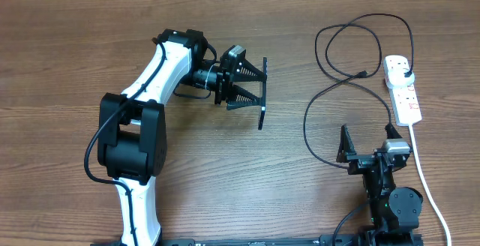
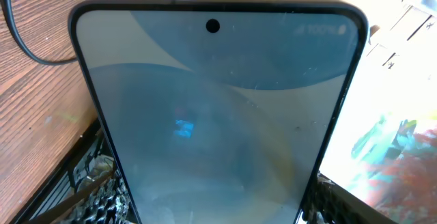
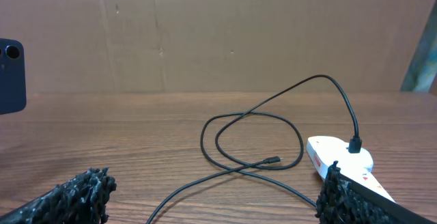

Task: Plug charger to phone and switch on socket
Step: 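Lift the phone upright with the left gripper, bottom edge facing right, then move the right gripper toward the phone held by the left gripper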

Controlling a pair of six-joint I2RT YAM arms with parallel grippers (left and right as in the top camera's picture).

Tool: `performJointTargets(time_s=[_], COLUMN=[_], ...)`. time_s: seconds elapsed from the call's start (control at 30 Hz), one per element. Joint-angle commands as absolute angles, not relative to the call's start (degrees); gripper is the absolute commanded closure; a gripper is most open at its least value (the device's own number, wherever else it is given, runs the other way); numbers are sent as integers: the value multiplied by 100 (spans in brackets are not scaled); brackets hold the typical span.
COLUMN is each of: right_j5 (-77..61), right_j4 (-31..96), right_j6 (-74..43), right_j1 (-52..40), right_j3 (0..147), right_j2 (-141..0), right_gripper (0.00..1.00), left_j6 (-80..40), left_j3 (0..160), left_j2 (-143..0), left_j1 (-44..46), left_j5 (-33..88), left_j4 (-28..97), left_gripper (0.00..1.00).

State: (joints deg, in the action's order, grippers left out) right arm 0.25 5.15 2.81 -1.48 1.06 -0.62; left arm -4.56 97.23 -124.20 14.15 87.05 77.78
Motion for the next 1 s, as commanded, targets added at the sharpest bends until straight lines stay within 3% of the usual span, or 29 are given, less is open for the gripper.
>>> performJointTargets(time_s=[0.0, 0.17, 0.23, 0.27, 0.33, 0.43, 0.73, 0.83, 0.97], right_j5=[27, -543, -998, -1533, -2047, -2429, -1522, -2482, -2558], right_j4=[467, 436, 395, 344, 325, 309, -25, -628, 779], right_j6=[287, 23, -884, -2359, -3601, -4576, -4637, -3422, -2659], right_j1=[-115, -117, -117, -117, -117, -115, -115, -115, -121], right_j3=[45, 45, 45, 45, 45, 45, 49, 145, 856], right_j2=[-16, -16, -16, -16, -16, -16, -16, -23, -202], right_gripper=[0, 0, 0, 0, 0, 0, 0, 0, 0], left_j6=[-471, -471, -471, -471, -473, -475, -475, -480, -475], left_j3=[9896, 9896, 9896, 9896, 9896, 9896, 9896, 9896, 9896], left_j2=[-12479, -12479, -12479, -12479, -12479, -12479, -12479, -12479, -12479], left_j1=[1400, 1400, 1400, 1400, 1400, 1400, 1400, 1387, 1385], left_j5=[9059, 9059, 9059, 9059, 9059, 9059, 9061, 9061, 9061], left_j4=[7778, 7776, 7776, 7776, 7778, 7778, 7780, 7800, 7800], left_gripper=[55, 55, 55, 55, 54, 53, 53, 53, 53])
